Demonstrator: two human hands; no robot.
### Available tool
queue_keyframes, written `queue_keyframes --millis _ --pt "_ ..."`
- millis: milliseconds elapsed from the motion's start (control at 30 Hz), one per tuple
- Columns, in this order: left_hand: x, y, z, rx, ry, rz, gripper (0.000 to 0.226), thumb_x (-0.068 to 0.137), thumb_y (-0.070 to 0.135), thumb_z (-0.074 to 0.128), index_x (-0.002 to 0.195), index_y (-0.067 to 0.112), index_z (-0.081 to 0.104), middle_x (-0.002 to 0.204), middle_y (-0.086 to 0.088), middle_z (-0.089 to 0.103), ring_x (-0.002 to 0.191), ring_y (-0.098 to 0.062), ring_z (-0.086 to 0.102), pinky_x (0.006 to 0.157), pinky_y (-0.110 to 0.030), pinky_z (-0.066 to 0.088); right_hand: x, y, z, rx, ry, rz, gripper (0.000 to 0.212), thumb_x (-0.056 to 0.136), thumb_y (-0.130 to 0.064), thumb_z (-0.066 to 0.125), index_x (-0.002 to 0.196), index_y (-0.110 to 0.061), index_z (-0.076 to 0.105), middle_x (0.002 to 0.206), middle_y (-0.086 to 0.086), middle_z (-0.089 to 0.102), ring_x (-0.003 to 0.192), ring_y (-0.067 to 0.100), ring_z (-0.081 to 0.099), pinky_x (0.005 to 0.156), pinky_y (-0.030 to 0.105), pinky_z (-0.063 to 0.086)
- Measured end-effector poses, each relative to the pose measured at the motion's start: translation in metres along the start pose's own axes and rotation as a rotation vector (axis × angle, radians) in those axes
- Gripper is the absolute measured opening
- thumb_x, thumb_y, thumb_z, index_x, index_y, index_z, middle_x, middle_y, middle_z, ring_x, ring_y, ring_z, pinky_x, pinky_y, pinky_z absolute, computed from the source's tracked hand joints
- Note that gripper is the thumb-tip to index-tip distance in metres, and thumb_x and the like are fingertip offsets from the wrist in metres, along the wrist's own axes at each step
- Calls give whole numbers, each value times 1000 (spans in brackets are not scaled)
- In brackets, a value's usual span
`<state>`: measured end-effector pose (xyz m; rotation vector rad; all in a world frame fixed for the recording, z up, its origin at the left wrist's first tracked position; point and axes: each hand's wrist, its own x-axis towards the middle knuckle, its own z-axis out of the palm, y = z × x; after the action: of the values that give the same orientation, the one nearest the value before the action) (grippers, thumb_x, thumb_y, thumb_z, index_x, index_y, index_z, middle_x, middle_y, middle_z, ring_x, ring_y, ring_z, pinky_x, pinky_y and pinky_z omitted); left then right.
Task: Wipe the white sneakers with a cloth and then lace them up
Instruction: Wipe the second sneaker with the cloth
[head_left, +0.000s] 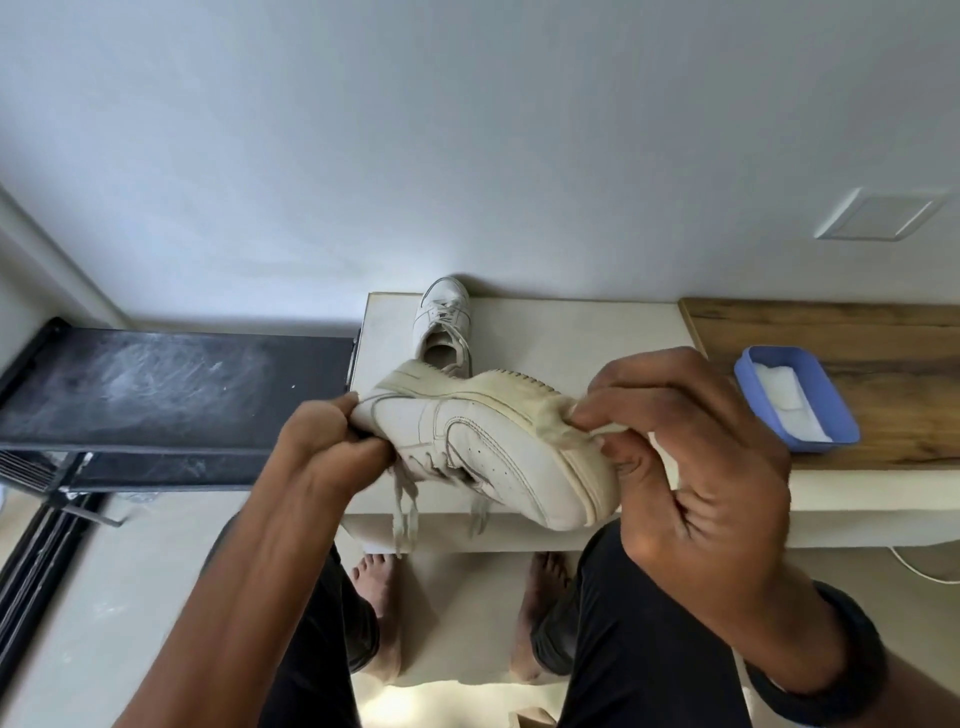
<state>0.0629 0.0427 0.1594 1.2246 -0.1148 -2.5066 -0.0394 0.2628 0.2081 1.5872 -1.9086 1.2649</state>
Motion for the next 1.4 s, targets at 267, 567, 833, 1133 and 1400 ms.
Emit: queue_keyframes --millis 267,567,833,1133,1400 --pt "-9 -33 -13 217 -199 -169 45 101 20 47 132 -12 56 131 -29 63 128 -39 58 103 -57 47 34 2 -8 98 214 4 22 88 15 62 96 -5 63 90 8 62 86 23 64 73 36 52" --pt "-20 -55 -34 584 -480 4 68 48 26 102 105 -1 78 111 -18 75 92 -20 77 76 -25 62 41 11 -7 148 180 214 15 90 11 68 94 -4 68 91 7 68 88 27 69 72 45 55" --pt "-28 -57 -44 878 -478 535 52 67 46 89 101 8 79 108 -19 76 104 -29 73 86 -31 58 42 5 -7 224 260 260 7 94 -1 65 95 -8 64 90 9 69 85 25 69 73 34 55" --pt "-22 -52 -37 810 -348 628 38 80 46 74 88 10 80 88 -22 77 74 -29 77 63 -30 60 57 2 -16 296 -257 479 13 83 -24 69 93 -31 75 91 -12 73 88 17 71 77 47 60" --pt "-11 -44 -39 762 -298 740 27 75 42 75 81 15 78 83 -15 77 75 -24 74 68 -31 60 65 1 -17 200 -552 405 22 86 -12 76 90 -34 78 86 -18 72 91 9 69 80 38 58"
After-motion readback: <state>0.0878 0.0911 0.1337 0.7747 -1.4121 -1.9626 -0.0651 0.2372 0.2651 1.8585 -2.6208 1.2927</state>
